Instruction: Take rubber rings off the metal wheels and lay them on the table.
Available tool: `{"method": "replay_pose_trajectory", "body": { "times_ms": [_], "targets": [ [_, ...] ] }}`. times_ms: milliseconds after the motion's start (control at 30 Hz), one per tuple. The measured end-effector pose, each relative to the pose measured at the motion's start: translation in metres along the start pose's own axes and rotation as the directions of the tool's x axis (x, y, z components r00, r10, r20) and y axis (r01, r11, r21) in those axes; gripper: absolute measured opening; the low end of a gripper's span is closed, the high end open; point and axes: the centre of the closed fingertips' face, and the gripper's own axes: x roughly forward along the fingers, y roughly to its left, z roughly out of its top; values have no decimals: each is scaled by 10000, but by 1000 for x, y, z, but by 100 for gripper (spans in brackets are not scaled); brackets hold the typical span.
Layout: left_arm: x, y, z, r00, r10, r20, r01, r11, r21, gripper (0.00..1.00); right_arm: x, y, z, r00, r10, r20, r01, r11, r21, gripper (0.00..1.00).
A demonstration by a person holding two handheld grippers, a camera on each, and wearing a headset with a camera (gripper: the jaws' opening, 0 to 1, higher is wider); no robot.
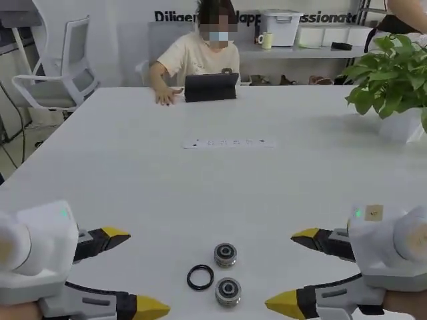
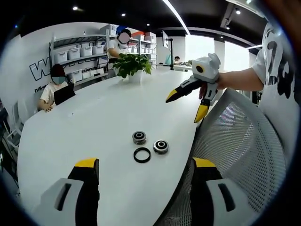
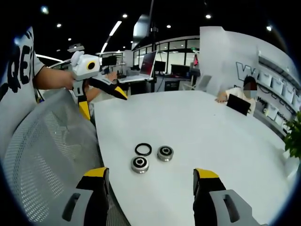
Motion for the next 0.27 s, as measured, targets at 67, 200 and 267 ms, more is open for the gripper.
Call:
{"method": "replay_pose_trajectory", "body": {
  "times_ms": [67, 200, 267],
  "targets": [
    [0, 0, -1, 10000, 8, -16, -8, 10000, -10, 78, -1, -1, 0, 10000, -28, -3, 28, 10000, -11, 72],
    [0, 2, -3, 9999, 68, -96, -68, 10000, 63, 78, -4, -2, 1, 10000, -78, 26, 78, 10000, -54, 73],
    [1, 2, -4, 9999, 63, -111, -62, 10000, 55, 78, -4, -3, 1, 9999, -103, 43, 103, 9999, -33, 73]
  ]
}}
